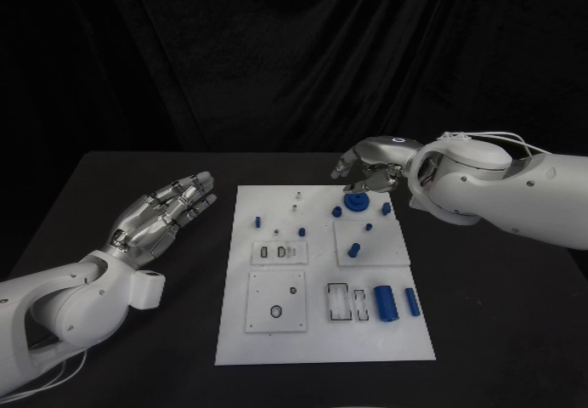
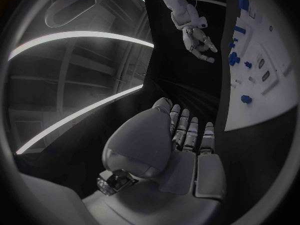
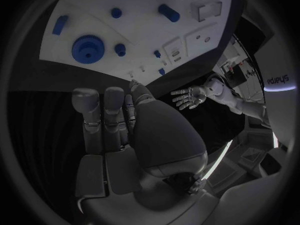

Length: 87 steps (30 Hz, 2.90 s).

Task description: Assemble the parts on the task board

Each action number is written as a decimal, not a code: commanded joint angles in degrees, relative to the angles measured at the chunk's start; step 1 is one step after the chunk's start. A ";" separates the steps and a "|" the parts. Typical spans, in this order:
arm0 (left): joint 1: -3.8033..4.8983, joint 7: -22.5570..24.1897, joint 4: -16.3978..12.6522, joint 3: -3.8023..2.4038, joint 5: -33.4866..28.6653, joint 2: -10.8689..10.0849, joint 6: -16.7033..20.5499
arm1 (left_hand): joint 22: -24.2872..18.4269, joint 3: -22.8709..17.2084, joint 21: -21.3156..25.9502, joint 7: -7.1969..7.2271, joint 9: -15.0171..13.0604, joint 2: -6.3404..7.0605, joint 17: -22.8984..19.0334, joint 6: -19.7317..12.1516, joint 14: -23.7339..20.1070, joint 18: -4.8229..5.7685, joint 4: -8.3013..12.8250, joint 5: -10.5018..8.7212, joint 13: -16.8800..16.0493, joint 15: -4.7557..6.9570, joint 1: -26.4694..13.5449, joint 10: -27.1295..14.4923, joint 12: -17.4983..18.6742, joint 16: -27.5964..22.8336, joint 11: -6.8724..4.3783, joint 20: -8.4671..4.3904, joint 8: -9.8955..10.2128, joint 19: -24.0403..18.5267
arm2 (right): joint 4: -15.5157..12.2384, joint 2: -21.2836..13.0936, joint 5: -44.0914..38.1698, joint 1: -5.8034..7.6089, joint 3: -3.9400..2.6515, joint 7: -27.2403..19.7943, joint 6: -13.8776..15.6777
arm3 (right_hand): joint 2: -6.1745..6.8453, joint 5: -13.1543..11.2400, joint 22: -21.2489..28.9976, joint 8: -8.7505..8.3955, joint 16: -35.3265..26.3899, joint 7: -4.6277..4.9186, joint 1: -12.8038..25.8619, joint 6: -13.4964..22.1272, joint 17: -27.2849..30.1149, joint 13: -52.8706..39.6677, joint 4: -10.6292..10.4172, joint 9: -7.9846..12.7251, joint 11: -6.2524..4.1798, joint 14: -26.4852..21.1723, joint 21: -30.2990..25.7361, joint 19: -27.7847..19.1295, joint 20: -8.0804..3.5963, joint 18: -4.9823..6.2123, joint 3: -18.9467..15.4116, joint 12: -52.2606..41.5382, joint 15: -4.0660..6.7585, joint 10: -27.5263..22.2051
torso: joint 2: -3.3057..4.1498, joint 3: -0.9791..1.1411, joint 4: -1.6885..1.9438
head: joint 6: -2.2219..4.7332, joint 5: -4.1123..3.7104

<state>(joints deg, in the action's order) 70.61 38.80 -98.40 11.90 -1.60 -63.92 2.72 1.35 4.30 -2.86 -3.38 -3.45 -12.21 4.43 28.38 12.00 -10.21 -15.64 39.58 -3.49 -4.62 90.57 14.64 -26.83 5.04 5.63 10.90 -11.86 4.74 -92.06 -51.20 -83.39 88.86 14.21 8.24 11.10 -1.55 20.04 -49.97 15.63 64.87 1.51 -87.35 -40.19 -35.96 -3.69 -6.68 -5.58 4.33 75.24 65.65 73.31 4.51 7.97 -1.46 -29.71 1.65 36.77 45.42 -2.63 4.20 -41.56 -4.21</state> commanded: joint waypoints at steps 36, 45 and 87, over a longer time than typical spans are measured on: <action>0.16 6.02 0.28 -0.03 -1.53 1.96 -3.46 | 0.01 -4.36 0.27 0.58 0.39 1.35 0.03 -4.40 0.19 -0.09 -0.11 0.00 0.13 -1.81 0.01 -2.28 1.78 1.27 1.49 1.84 1.89 0.02 | -1.36 -1.33 -15.67 -3.42 -0.04 2.31 -1.51 | 3.67 -0.51 -13.12 -2.61 6.85 0.51 3.09 -4.56 -13.33 -0.51 -1.48 -2.65 0.24 5.18 8.85 3.81 -0.02 -2.29 4.26 3.86 0.06 7.12 | 2.88 -1.01 1.82 | 0.27 -2.41; 0.15 5.66 0.43 0.01 -1.53 2.22 -3.95 | 0.01 -4.47 0.27 0.51 0.37 1.38 0.07 -4.31 0.33 -0.08 -0.10 -0.02 0.12 -1.87 -0.02 -2.27 1.73 1.37 1.53 1.89 1.85 0.02 | 0.14 -0.54 -15.67 -4.86 -0.04 0.68 0.23 | 3.91 0.02 -14.81 -2.66 7.42 0.73 3.19 -6.03 -14.68 -0.76 -1.83 -3.48 0.16 5.59 9.83 4.25 -0.07 -2.53 5.67 3.80 0.12 9.30 | 2.77 -1.04 1.79 | -0.20 -2.15; 0.12 4.21 2.38 0.22 -1.53 2.82 -5.41 | 0.03 -5.25 0.23 -0.41 0.16 2.46 -0.04 -3.42 0.19 -0.09 0.16 -0.13 0.12 -2.29 -0.54 -2.44 1.93 1.63 1.80 2.38 1.45 0.16 | 2.69 2.42 -12.72 -4.13 -0.06 -4.17 10.97 | 4.33 -3.71 -21.96 0.23 8.08 3.26 -1.30 -16.31 -18.45 -0.33 0.00 -10.53 -2.65 7.01 13.41 6.41 -1.95 -3.70 16.84 9.38 2.16 25.41 | 2.52 -1.07 1.76 | 0.20 -1.80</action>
<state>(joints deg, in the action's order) 70.63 38.90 -95.94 12.15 -2.96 -61.20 -2.01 1.37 -0.76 -2.64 -3.50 -3.22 -10.21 4.42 24.78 12.29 -10.19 -15.48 39.58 -3.41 -6.57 90.22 12.51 -25.21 6.43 7.36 12.92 -10.20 4.76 -89.52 -49.16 -97.91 84.25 14.27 4.87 18.52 2.70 16.53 -71.81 15.59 72.75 4.79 -88.24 -56.17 -54.30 -3.97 -6.63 -16.05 3.82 82.12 78.90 79.55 2.66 5.35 15.04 -20.45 3.59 59.76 47.93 -3.68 5.95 -41.41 -6.15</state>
